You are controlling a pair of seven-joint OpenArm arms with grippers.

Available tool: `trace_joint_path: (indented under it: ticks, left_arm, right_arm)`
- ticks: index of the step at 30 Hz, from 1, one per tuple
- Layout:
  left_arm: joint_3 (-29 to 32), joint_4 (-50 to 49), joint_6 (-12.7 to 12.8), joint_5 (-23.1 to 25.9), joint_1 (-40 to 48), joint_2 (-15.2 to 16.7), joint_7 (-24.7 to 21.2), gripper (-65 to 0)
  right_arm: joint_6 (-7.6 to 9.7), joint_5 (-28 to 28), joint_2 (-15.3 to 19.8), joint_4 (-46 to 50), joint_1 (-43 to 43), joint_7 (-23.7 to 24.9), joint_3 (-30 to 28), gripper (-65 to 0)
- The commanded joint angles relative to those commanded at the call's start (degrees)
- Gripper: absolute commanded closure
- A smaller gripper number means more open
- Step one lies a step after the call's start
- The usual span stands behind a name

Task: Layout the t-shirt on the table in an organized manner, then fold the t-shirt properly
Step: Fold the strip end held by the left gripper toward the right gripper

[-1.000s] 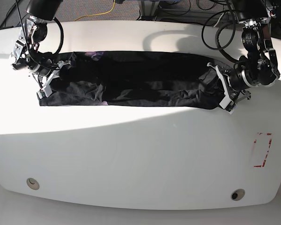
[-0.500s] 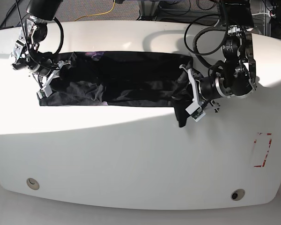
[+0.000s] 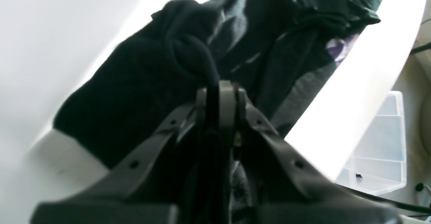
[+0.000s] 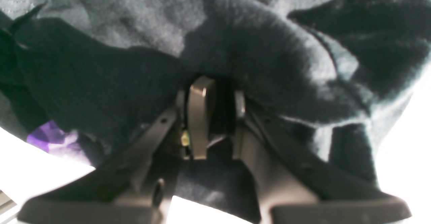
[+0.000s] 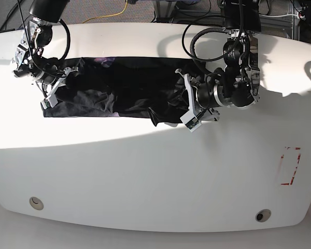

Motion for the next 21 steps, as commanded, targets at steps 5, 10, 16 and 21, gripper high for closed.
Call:
trace_joint_path:
  ticks: [5, 10, 16, 21]
  left_arm:
    - [0.35, 0.0, 0.0, 0.18, 0.0, 2.11, 0.0, -23.1]
    - [0.35, 0.35, 0.0, 0.0, 0.0, 4.92, 0.0, -24.3]
    - [0.26, 2.2, 0.0, -0.09, 0.0, 7.12, 0.0, -24.9]
    - [-2.46, 2.55, 0.0, 0.0, 0.0, 5.71, 0.0, -24.7]
  right_arm:
    - [0.0, 0.0, 0.0, 0.0, 0.18, 0.0, 0.0, -10.3]
    - [0.0, 0.0, 0.0, 0.0, 0.53, 0.0, 0.0, -10.3]
    - [0.0, 0.0, 0.0, 0.0, 0.7, 0.0, 0.0, -10.3]
    - [0.0, 0.0, 0.0, 0.0, 0.7, -0.09, 0.0, -10.3]
